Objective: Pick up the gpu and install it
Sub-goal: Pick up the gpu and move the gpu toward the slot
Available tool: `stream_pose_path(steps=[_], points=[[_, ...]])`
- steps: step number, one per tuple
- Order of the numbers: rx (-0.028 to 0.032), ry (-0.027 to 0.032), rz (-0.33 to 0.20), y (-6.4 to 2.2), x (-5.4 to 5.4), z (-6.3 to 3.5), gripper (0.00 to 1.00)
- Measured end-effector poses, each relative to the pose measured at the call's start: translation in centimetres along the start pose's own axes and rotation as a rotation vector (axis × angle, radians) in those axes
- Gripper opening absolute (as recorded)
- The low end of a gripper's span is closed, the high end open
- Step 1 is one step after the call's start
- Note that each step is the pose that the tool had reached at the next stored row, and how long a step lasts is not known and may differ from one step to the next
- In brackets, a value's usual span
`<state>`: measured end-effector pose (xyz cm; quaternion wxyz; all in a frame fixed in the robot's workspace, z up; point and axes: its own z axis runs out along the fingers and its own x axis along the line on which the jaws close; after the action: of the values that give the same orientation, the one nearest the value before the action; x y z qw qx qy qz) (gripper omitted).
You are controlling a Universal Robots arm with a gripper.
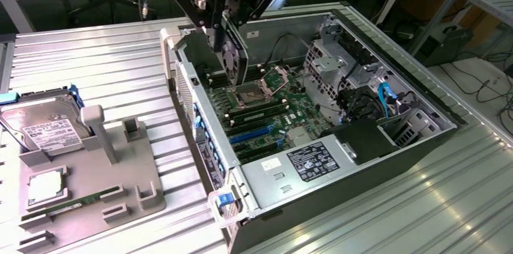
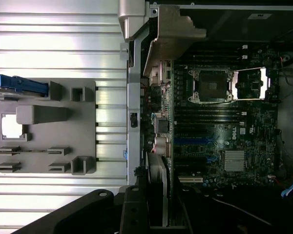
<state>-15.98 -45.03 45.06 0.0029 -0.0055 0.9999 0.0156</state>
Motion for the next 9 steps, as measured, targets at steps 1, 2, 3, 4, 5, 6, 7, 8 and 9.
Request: stream_pose_path(steps=[1, 2, 3, 4, 5, 6, 7, 8, 9], points=[[0.0000, 0.0000, 0.000, 0.00, -0.12, 0.00, 0.28], [0.0000, 0.0000, 0.000, 0.00, -0.28, 0.00, 0.28], [0.0000, 0.0000, 0.000, 0.00, -0.43, 0.00, 0.28], [0.0000, 0.0001, 0.000, -0.01, -0.55, 0.00, 0.28], [0.0000, 0.0000, 0.000, -0.01, -0.63, 0.00, 0.28], [0.0000, 0.0000, 0.000, -0.01, -0.72, 0.01, 0.28], [0.0000, 0.0000, 0.000, -0.01, -0.80, 0.00, 0.28], [0.0000, 0.0000, 0.000, -0.01, -0.86, 0.01, 0.28], [0.0000, 0.0000, 0.000, -0.01, -0.93, 0.01, 0.28]])
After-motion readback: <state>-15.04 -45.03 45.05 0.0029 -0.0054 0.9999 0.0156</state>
